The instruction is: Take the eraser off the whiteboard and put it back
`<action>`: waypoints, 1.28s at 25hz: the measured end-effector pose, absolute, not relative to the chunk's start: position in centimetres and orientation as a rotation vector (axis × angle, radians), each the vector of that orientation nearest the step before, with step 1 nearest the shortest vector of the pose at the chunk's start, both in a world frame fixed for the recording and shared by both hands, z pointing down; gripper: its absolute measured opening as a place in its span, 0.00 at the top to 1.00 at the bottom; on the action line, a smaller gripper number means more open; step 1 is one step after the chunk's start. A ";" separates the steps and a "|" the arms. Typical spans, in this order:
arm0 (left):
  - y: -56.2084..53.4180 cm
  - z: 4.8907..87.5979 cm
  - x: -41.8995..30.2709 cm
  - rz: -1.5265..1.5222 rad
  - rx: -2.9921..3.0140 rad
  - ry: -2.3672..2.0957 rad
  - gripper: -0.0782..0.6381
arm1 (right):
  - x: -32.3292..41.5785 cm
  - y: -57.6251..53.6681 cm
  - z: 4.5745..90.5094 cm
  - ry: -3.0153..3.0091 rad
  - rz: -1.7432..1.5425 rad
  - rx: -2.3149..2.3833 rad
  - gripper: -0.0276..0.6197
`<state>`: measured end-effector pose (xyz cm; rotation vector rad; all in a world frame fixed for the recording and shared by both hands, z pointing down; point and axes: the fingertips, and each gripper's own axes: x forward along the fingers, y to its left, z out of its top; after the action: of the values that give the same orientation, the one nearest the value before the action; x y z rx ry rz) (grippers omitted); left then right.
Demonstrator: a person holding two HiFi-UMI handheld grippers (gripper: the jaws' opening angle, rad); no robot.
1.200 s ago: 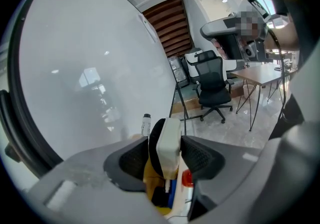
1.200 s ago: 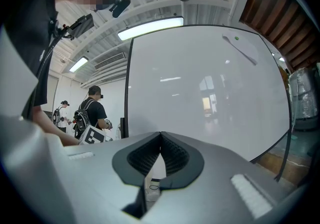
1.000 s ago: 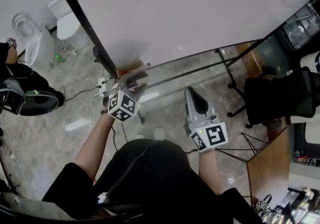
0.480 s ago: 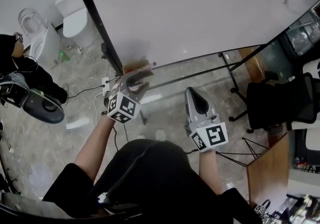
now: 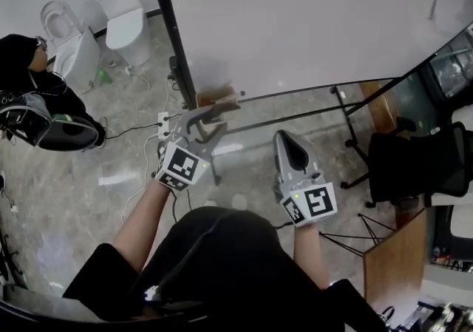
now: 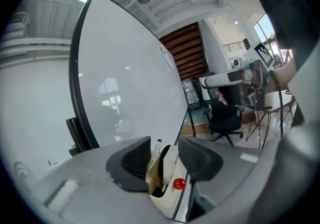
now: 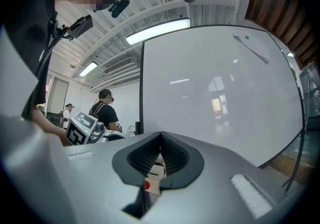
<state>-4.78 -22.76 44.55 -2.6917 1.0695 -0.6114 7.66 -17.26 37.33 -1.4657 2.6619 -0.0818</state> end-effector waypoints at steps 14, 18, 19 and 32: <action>-19.6 40.4 -9.3 -0.408 -2.692 1.245 0.84 | 4.5 -16.8 36.5 2.713 -0.046 -1.387 0.94; -19.1 39.8 -10.8 -0.354 -2.699 1.307 0.86 | 4.0 -16.9 36.3 2.718 -0.038 -1.378 0.94; -19.0 39.8 -11.1 -0.328 -2.714 1.324 0.87 | 3.8 -16.9 36.3 2.723 -0.037 -1.375 0.94; -17.2 38.6 -13.3 -0.108 -2.828 1.402 0.88 | 2.7 -16.5 35.9 2.754 -0.013 -1.347 0.94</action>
<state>-13.31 -17.24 38.56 -2.8281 1.4017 -0.1082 2.74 -16.52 35.88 -1.3475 2.7540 -0.0130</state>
